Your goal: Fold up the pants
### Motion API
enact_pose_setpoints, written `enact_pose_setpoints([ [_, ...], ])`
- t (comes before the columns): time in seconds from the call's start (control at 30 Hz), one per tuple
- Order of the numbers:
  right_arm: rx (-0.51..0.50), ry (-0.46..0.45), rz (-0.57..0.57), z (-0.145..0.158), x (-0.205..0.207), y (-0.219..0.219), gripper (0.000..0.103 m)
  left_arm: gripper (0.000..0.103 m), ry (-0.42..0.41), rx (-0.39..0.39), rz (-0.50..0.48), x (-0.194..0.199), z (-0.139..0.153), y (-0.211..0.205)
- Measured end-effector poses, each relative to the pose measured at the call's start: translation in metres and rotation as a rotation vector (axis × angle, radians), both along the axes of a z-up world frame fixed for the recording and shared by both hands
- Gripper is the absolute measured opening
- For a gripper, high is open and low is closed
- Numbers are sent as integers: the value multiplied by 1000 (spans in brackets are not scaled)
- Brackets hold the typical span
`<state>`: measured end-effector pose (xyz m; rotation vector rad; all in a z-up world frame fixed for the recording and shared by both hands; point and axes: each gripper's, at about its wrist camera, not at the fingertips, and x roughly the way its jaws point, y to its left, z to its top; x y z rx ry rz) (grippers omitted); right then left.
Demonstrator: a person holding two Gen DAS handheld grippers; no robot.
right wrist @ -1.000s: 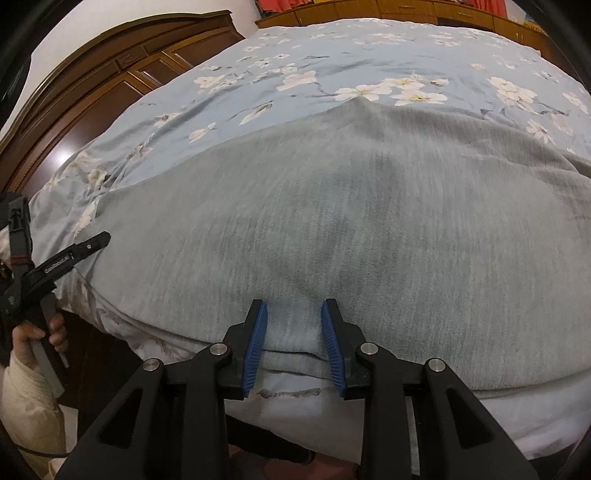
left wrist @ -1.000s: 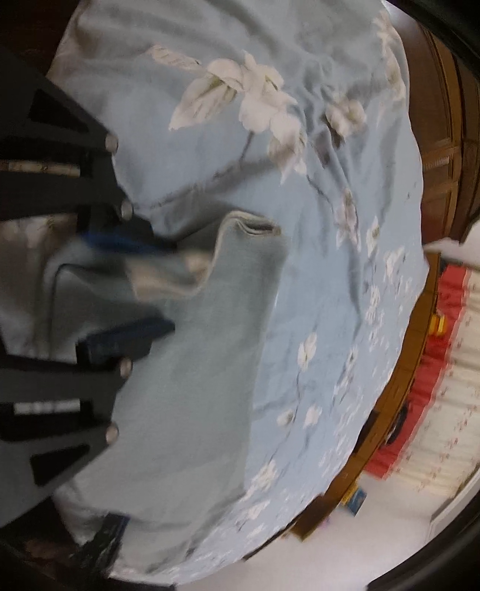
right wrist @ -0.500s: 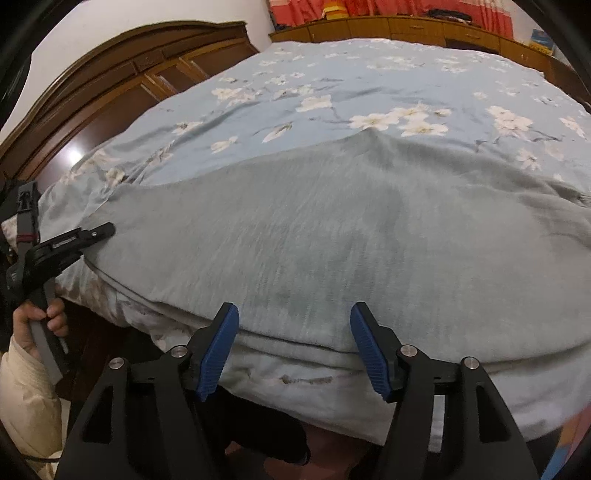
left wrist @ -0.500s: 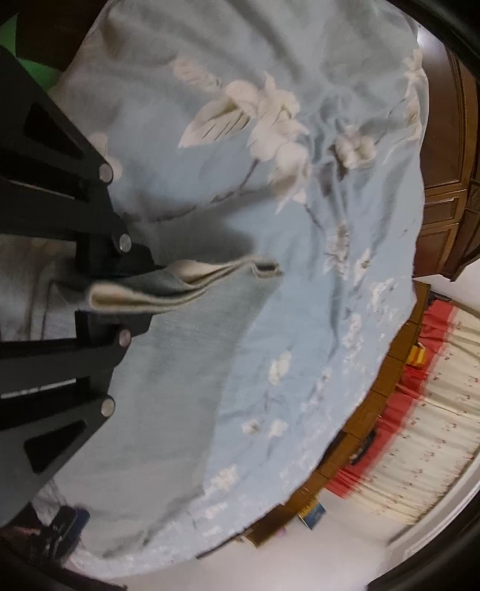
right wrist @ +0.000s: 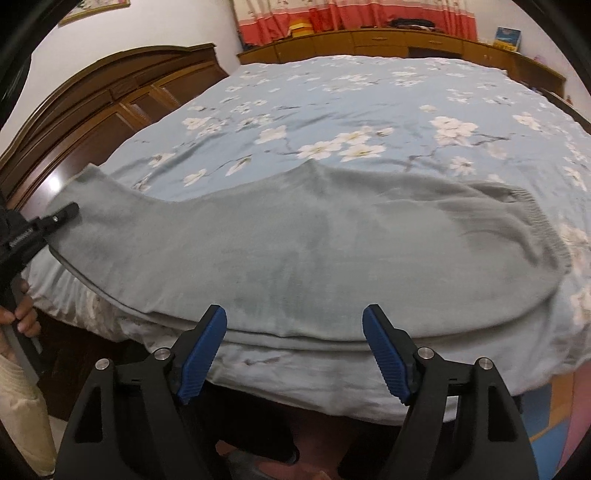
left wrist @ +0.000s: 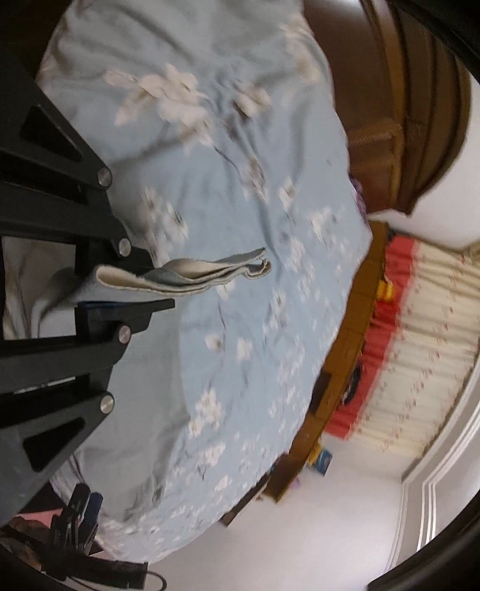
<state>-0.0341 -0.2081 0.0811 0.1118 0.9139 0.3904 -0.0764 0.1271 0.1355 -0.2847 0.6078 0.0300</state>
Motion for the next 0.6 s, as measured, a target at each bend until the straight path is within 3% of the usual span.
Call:
enact_pose_setpoints([
  [0.13,22,-9,-42,7,-5,-19,77,7,-40,-24,-73,8,20,-24],
  [0.33,19,-16,-98,13,-6,-43,77,7,-77,-1,-168,25,45,-75],
  [0.5,-10,-19,-99,8,3,-54,77,7,-64,-22,-251,49,45,-120],
  [0.6,-36,-9,-98,2,13,-58,78,7,-26,-39,-305,69,30,-151],
])
